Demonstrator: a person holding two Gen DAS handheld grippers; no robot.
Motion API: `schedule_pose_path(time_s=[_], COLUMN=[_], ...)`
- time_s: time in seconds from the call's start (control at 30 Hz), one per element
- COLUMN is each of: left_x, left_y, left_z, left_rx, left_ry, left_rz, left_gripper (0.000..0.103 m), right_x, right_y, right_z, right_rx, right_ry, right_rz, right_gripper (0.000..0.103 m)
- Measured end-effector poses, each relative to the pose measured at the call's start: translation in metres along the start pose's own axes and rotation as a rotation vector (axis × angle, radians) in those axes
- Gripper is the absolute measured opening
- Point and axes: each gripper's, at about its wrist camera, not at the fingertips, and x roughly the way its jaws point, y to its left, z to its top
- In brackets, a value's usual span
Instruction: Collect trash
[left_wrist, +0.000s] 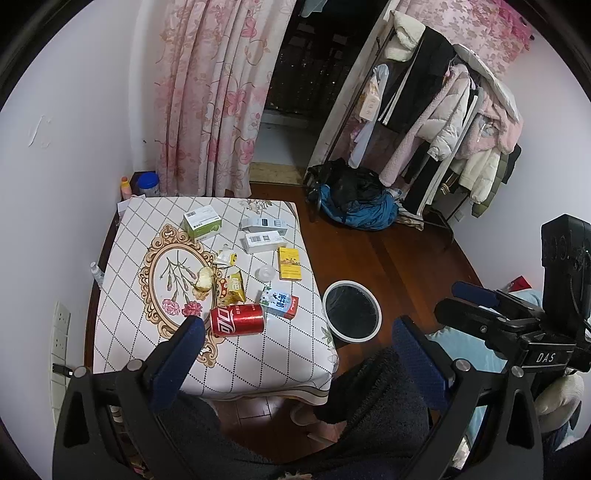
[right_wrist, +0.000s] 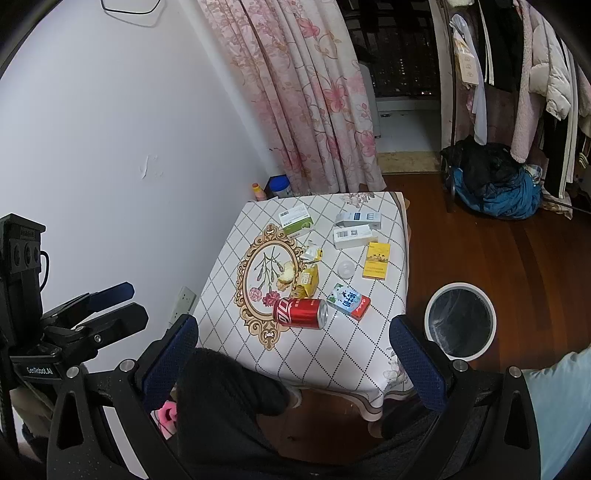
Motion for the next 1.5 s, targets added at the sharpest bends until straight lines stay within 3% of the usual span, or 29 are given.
schedule_pose_path(time_s=[1.5], left_x=[-0.0053], left_y=[-0.0007], left_z=[0.0085], left_rx=[0.005], left_ry=[-0.008], left_rz=[-0.001], left_gripper=[0.103], right_x=[-0.0019], right_y=[0.0052], right_z=[-0.001], right_rx=[-0.026], right_ry=[-0.008], right_rz=[0.011], right_gripper=[0.103])
